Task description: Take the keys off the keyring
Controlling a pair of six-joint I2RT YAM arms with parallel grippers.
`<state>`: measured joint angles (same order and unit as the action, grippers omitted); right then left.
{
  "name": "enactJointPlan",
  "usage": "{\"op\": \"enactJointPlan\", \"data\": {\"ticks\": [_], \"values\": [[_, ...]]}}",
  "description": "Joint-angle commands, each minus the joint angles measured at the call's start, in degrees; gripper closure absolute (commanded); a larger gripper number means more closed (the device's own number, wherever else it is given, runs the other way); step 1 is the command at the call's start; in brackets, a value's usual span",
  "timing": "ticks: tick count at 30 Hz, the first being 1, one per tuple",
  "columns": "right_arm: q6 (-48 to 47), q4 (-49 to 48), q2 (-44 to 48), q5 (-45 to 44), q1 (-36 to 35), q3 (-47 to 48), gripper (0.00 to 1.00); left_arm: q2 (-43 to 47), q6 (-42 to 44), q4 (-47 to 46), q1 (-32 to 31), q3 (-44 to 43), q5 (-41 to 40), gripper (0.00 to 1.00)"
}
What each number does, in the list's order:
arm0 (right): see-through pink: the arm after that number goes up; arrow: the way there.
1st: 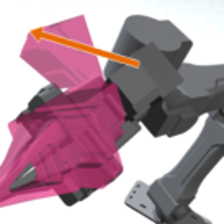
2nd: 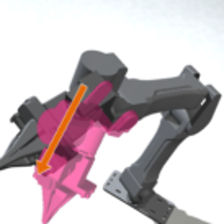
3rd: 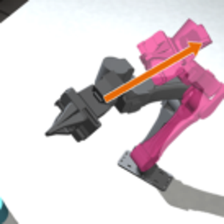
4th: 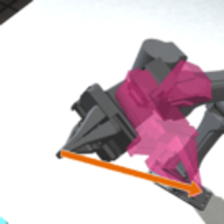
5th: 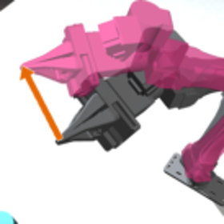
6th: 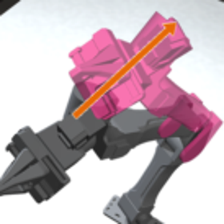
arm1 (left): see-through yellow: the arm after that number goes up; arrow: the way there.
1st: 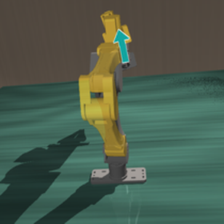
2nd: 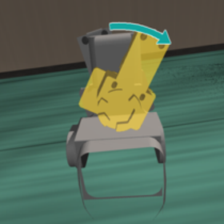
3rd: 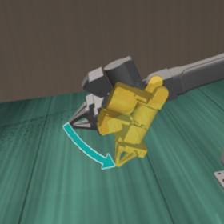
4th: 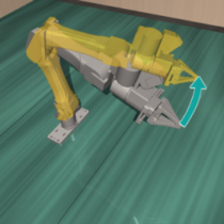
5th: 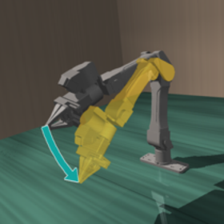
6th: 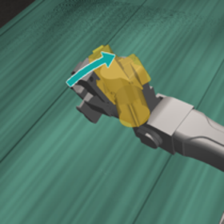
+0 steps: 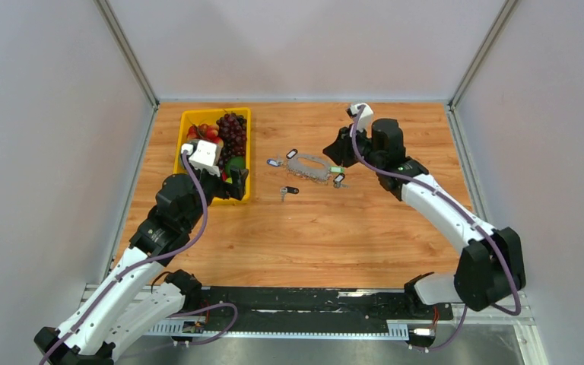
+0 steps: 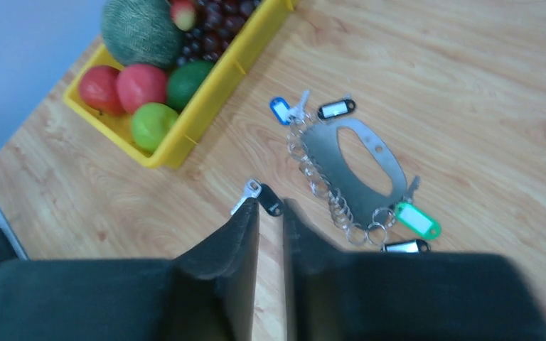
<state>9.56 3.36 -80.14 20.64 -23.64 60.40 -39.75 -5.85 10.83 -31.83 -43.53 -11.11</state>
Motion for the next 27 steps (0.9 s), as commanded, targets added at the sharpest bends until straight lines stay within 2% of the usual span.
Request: {"op": "enactJointPlan", "data": {"ticks": [1,2,3,7,12,20,27], "values": [[0.99,-2.48,4.43,1.13,-0.36,-1.75,0.56,0.12,0.44,-2.13,0.08,-0.01,1.43,0.0],[0.6,-2.47,4.49,0.59,-0.36,-1.75,0.44,0.18,0.42,-2.13,0.1,0.01,1.51,0.0],[0.23,-2.47,3.89,0.16,-0.36,-1.62,0.39,0.14,0.4,-2.13,0.08,0.02,1.52,0.0],[-0.42,-0.69,-1.97,-1.2,-0.84,2.75,0.34,0.12,0.4,-2.06,0.05,-0.06,1.65,0.0],[-3.78,5.25,-13.41,-6.34,-3.89,13.34,0.33,0.31,0.61,-1.79,0.03,0.01,0.97,0.0],[-7.33,12.49,-27.77,-20.26,-11.39,24.82,0.42,0.28,0.66,-1.8,0.04,0.02,1.01,0.0],[-11.3,14.64,-35.33,-28.96,-15.53,28.39,0.32,0.33,0.57,-1.86,0.11,0.11,1.01,0.0]]}}
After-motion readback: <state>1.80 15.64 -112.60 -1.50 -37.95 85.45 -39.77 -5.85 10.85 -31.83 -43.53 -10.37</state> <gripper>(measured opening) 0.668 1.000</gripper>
